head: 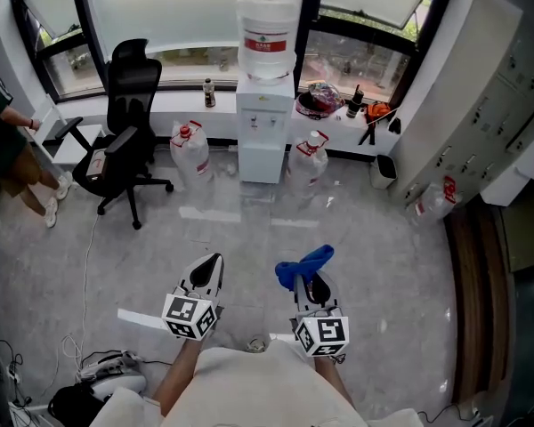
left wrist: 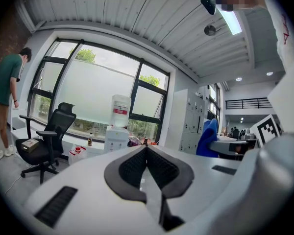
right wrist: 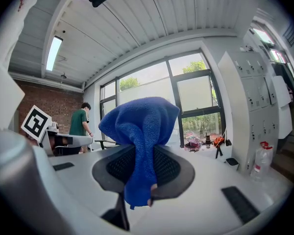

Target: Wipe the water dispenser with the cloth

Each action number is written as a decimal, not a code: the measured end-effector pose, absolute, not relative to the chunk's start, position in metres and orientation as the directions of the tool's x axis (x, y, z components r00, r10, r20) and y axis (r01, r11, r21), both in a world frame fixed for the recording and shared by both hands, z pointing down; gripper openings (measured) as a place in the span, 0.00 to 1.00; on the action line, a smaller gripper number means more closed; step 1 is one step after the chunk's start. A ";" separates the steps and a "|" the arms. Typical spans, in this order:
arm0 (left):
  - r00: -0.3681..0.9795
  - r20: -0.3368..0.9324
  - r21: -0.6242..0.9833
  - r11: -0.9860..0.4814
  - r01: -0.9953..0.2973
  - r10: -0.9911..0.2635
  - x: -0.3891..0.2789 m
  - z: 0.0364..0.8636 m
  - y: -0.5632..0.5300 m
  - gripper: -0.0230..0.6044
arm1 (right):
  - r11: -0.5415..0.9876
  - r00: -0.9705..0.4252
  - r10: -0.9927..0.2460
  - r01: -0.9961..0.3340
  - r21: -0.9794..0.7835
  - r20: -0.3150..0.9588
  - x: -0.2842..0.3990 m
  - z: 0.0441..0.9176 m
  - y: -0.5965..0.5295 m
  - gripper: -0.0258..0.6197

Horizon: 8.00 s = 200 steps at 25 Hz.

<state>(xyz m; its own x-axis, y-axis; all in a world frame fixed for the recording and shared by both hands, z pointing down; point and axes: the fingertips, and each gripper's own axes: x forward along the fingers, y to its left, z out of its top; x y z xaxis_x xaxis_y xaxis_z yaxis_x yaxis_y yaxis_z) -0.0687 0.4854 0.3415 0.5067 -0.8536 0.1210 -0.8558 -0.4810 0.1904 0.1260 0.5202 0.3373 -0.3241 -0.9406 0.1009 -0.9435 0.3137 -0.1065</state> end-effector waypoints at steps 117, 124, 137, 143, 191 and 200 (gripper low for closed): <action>0.505 0.277 0.315 -0.420 -0.851 -0.817 -0.075 0.460 -0.214 0.05 | 0.149 -0.167 -0.937 -0.985 -0.083 0.308 0.182 0.469 -0.251 0.20; 0.493 0.286 0.314 -0.406 -0.858 -0.822 -0.079 0.466 -0.228 0.05 | 0.114 -0.124 -0.960 -0.992 -0.051 0.250 0.202 0.457 -0.318 0.20; 0.478 0.305 0.319 -0.384 -0.866 -0.824 -0.088 0.471 -0.230 0.05 | 0.091 -0.091 -0.976 -0.996 -0.012 0.197 0.210 0.440 -0.375 0.20; 0.456 0.307 0.318 -0.362 -0.876 -0.835 -0.102 0.468 -0.228 0.05 | 0.164 -0.171 -0.966 -0.985 -0.053 0.194 0.149 0.449 -0.383 0.20; 0.383 0.326 0.274 -0.301 -0.913 -0.864 -0.166 0.509 -0.231 0.05 | 0.353 -0.365 -0.882 -0.931 -0.095 0.297 -0.061 0.529 -0.327 0.20; 0.402 0.337 0.264 -0.324 -0.908 -0.852 -0.156 0.518 -0.229 0.05 | 0.351 -0.359 -0.893 -0.933 -0.078 0.271 -0.057 0.534 -0.341 0.20</action>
<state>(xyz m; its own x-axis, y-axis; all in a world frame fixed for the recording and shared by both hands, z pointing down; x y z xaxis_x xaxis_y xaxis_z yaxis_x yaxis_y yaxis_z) -0.1558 -0.2294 0.5177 0.4017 -0.8517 0.3365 -0.9084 -0.3241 0.2641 -0.0573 -0.3406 0.5335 -0.3586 -0.8933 0.2709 -0.9331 0.3510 -0.0778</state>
